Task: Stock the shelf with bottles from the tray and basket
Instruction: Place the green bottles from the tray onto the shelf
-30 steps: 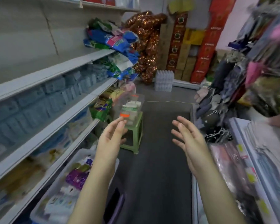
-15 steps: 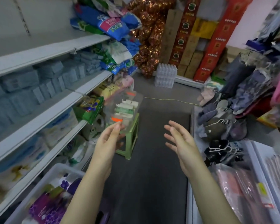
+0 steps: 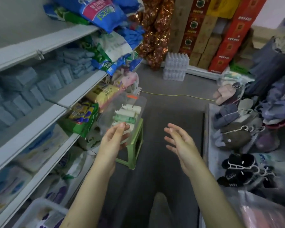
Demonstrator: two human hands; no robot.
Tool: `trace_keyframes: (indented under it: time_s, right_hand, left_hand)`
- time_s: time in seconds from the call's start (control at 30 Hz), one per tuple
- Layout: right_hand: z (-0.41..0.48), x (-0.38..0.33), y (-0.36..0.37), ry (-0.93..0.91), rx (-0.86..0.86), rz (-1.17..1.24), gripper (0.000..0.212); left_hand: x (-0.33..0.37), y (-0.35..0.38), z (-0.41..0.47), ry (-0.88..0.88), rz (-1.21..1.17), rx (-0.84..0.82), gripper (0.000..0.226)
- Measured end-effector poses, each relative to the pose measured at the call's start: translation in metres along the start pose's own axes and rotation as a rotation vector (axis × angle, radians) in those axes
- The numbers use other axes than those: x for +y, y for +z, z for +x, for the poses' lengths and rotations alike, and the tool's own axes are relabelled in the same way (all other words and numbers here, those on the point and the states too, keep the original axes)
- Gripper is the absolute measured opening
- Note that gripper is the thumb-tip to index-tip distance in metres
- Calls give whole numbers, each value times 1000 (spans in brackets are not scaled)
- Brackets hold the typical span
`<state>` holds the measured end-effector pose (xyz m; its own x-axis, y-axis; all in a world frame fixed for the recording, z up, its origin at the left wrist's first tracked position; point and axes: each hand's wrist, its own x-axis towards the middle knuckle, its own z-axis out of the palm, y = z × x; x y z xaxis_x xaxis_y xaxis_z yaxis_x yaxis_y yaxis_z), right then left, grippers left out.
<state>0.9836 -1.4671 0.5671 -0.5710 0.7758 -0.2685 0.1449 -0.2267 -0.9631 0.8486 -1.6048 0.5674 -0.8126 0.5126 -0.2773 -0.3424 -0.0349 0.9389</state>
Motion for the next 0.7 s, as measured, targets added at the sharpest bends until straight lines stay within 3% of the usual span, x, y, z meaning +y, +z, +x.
trace_keyframes:
  time_s: [0.1,0.27,0.43,0.6,0.7]
  right_hand:
    - [65,-18,7,13,-108,-44,16]
    - [154,-37,21,24,-272,-118,13]
    - [216,-24,46,129,-389,-211,32]
    - [270,3,73,220,-421,-282,28]
    - [301,17,91,249,-380,-336,30]
  left_hand:
    - [4,21,42,-4,16,67,23]
    - [10,37,93,24,21,187,41]
    - [-8,29,122,-86,-14,337,43]
    - [-31,14,174,-205,11,429,28]
    - [-42,3,211,-307,18,439,34]
